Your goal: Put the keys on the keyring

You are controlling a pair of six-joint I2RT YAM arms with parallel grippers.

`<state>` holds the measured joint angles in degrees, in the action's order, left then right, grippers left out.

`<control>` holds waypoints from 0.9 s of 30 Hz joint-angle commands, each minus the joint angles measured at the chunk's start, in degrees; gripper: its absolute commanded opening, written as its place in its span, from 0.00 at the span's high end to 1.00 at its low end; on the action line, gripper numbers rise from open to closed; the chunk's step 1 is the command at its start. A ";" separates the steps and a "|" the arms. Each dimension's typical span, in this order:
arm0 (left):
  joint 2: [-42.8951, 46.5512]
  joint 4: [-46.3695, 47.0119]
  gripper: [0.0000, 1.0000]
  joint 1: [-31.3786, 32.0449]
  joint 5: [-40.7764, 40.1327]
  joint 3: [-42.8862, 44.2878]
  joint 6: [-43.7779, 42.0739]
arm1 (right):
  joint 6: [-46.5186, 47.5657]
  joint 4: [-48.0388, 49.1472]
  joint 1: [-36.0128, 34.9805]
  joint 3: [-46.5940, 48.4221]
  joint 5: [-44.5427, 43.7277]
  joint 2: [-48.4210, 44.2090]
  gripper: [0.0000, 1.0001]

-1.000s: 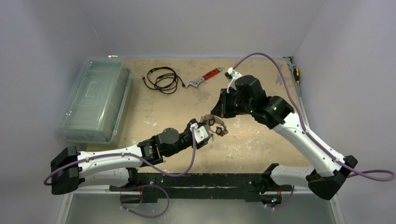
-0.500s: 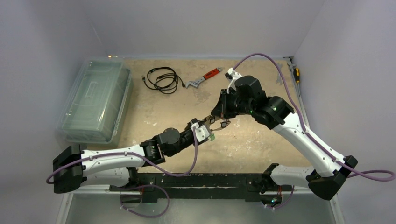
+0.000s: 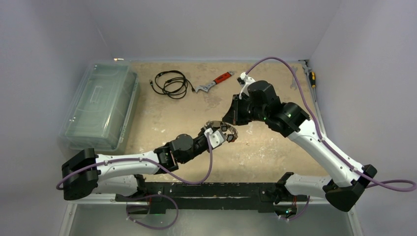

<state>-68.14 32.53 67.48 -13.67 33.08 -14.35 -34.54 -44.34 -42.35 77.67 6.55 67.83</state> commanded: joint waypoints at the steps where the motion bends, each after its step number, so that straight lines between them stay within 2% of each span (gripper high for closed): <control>1: -0.11 4.95 0.69 -0.72 0.13 0.08 -0.20 | -0.51 3.94 -0.07 -0.02 0.35 -2.18 1.00; 18: -2.02 8.93 0.81 -1.39 -0.96 -0.12 0.45 | -0.65 4.67 -0.10 -1.48 1.98 -3.13 1.00; 20: -2.08 9.28 0.81 -1.39 -0.41 -0.03 0.55 | -0.74 4.83 -0.10 -1.78 2.06 -3.31 1.00; 24: -2.37 9.73 0.69 -1.39 1.50 0.01 0.41 | -0.87 5.12 -0.10 -2.08 2.15 -3.40 1.00; 27: -2.61 9.87 0.67 -1.39 1.80 -0.03 0.46 | -0.96 5.16 -0.10 -2.00 2.16 -3.41 1.00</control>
<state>-70.30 38.63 66.39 -13.17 32.99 -14.13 -34.61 -42.37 -42.35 75.44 7.05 66.19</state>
